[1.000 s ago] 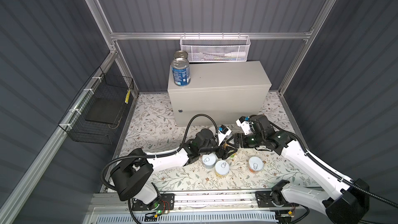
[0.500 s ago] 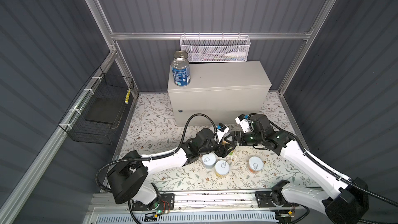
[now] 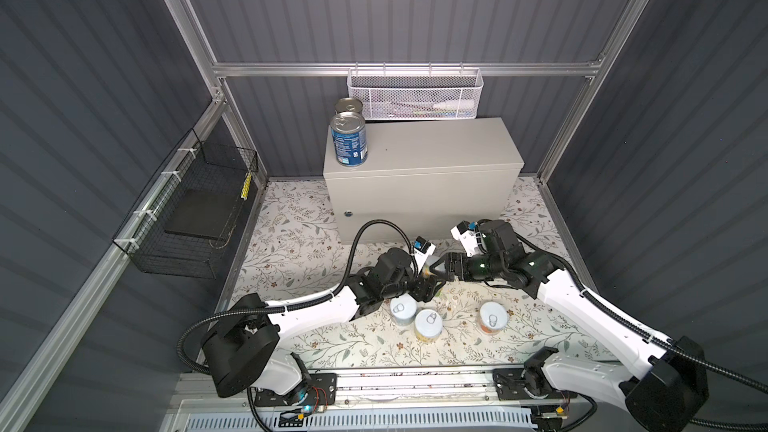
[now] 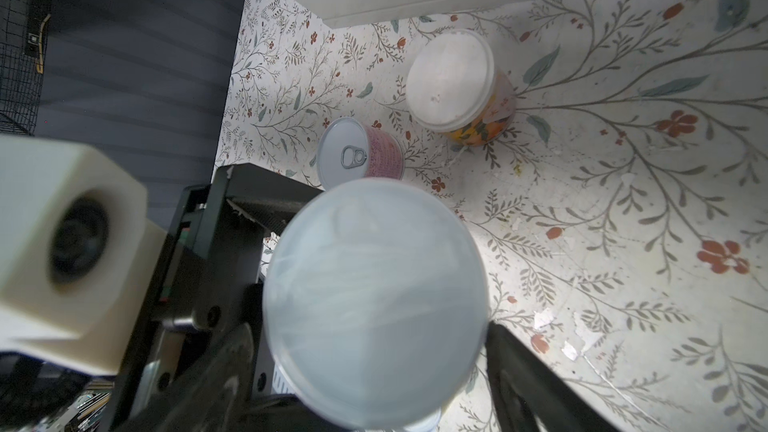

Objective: Place and organize the canned foods onto the counter
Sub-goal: 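Open the right gripper and draw it back while the left gripper holds the can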

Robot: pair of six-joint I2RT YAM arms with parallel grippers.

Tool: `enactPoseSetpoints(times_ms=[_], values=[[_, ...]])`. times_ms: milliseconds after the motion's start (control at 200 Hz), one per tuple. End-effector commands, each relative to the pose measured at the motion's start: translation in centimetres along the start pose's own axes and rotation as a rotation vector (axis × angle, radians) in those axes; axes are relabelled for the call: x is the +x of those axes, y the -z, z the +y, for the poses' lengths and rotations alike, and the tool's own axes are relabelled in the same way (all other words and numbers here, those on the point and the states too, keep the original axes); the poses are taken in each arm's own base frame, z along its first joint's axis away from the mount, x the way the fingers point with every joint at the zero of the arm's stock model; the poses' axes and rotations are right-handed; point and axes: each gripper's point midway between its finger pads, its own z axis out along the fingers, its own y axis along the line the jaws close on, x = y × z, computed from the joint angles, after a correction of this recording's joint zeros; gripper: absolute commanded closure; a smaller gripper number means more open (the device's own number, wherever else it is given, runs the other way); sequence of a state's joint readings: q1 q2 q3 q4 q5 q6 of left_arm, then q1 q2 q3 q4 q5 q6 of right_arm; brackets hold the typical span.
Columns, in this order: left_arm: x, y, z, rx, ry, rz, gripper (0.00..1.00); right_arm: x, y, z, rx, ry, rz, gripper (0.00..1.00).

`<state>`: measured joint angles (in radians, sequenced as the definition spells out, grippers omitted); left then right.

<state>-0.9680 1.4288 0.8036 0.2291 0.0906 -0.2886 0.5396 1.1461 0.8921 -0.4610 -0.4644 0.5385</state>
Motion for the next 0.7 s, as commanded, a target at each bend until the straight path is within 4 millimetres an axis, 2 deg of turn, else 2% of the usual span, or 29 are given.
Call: enactPoseSetpoints(times_ms=[0, 75, 120, 370, 425, 580, 610, 695], values=[[-4.9, 2.0, -1.2, 0.017, -0.008, -0.151, 0.51, 0.5, 0.1, -0.1, -0.001, 0.005, 0.0, 0.12], [-5.2, 2.3, -1.4, 0.021, -0.014, -0.159, 0.51, 0.9, -0.4, -0.3, -0.019, -0.023, 0.006, 0.11], [-5.4, 2.5, -1.4, 0.019, -0.02, -0.163, 0.51, 1.0, 0.1, 0.3, -0.048, -0.024, -0.014, 0.1], [-6.0, 3.1, -0.5, -0.058, -0.062, -0.153, 0.51, 0.9, 0.5, -1.3, 0.021, -0.081, -0.073, 0.07], [-6.3, 3.3, -0.4, -0.068, -0.077, -0.155, 0.51, 0.9, 0.7, -1.7, 0.037, -0.092, -0.089, 0.01], [-7.3, 4.2, -0.7, -0.075, -0.114, -0.174, 0.51, 0.6, 1.0, -2.0, 0.047, -0.113, -0.133, 0.01], [-7.5, 4.3, -0.7, -0.079, -0.122, -0.176, 0.51, 0.3, 1.1, -2.8, 0.081, -0.126, -0.161, 0.01], [-7.8, 4.7, -0.6, -0.096, -0.147, -0.163, 0.51, 0.6, 1.4, -3.3, 0.094, -0.158, -0.185, 0.01]])
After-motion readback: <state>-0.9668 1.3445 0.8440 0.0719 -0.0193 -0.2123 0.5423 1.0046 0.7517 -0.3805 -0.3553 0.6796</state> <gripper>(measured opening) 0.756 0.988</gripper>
